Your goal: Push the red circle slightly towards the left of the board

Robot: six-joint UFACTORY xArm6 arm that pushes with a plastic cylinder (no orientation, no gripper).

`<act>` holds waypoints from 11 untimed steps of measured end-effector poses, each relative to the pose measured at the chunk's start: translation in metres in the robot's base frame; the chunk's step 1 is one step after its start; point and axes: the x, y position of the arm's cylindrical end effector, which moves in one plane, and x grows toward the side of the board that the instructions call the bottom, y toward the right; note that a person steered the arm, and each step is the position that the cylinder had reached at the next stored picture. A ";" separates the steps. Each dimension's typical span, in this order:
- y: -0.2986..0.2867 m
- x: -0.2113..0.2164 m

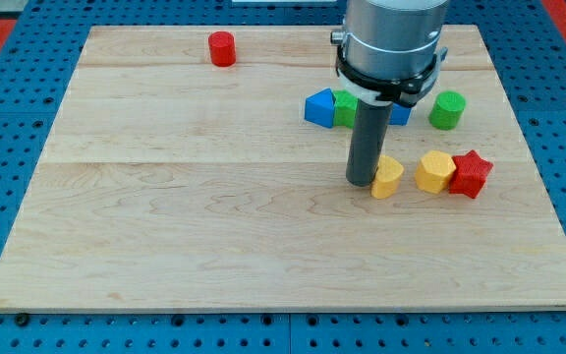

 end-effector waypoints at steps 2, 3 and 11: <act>0.021 -0.003; 0.027 -0.004; -0.142 -0.275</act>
